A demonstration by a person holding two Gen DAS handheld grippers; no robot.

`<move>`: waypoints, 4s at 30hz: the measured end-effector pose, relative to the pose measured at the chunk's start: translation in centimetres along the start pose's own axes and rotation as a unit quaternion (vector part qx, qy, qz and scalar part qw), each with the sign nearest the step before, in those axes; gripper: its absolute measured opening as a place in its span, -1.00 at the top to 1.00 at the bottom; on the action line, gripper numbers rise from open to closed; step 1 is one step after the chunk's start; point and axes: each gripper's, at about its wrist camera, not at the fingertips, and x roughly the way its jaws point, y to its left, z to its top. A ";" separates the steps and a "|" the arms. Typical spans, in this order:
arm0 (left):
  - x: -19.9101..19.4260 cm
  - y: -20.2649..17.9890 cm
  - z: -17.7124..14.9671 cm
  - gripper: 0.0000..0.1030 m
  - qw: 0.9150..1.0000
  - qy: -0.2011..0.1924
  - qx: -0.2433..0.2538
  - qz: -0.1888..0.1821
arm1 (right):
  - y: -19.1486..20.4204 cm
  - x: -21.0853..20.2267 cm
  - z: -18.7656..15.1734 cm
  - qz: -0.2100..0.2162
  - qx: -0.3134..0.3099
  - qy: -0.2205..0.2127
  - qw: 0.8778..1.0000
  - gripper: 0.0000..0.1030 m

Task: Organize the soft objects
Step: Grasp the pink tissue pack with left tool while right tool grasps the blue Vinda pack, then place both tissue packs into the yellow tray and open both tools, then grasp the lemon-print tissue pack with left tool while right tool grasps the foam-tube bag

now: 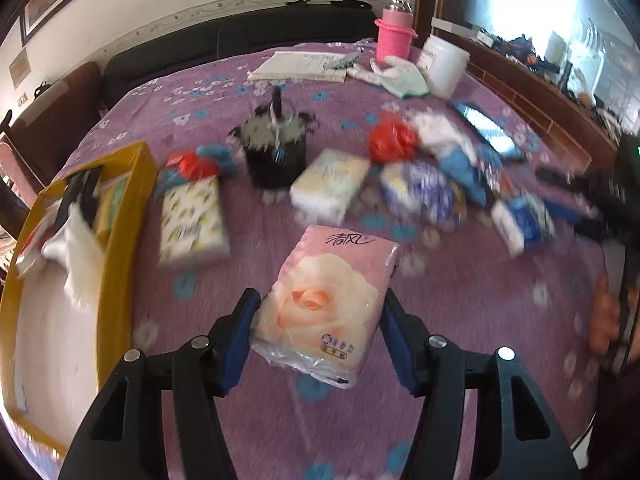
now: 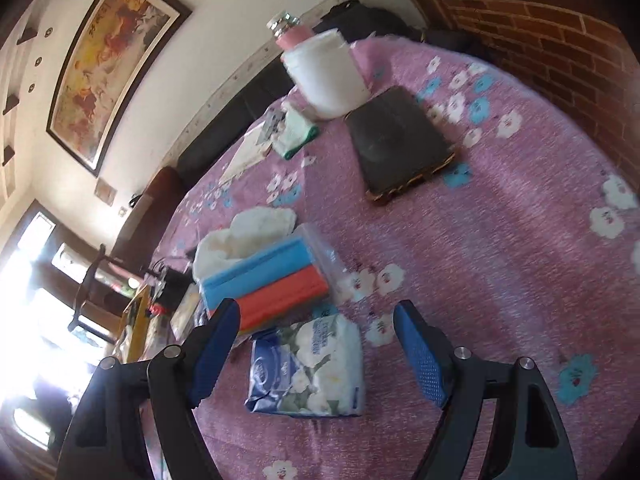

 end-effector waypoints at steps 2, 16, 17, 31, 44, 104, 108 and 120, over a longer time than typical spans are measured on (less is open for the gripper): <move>0.4 0.6 -1.2 -0.17 1.000 0.012 -0.003 -0.004 | -0.2 -0.3 0.0 -0.012 0.005 -0.008 1.000 -0.62; 0.8 1.9 -4.0 -0.48 0.997 -0.009 -0.017 -0.080 | 2.3 -1.4 -0.2 -0.092 -0.042 -0.015 0.995 -0.62; 0.9 1.8 -4.0 -0.53 0.996 -0.008 -0.015 -0.083 | 3.2 -1.9 -0.3 -0.095 -0.052 -0.015 0.994 -0.63; 1.9 -0.6 -3.7 -0.77 0.998 0.016 0.038 -0.042 | 7.0 3.8 -3.9 -0.199 -0.173 0.087 0.961 -0.65; -3.6 2.6 -4.7 -0.01 0.990 -0.012 -0.042 -0.133 | 10.8 -1.6 -5.8 -0.156 -0.215 0.049 0.963 -0.48; -13.1 27.4 -9.2 -0.60 0.949 -0.096 -0.298 0.045 | 40.3 11.6 -18.8 0.067 -0.441 0.142 0.884 -0.57; -13.9 24.3 -9.0 -0.60 0.956 -0.103 -0.274 0.032 | 37.9 8.7 -18.0 0.052 -0.433 0.121 0.892 -0.62; -11.8 14.2 -6.5 -0.70 0.981 -0.074 -0.180 -0.014 | 27.1 1.5 -12.2 -0.019 -0.355 0.062 0.933 -0.69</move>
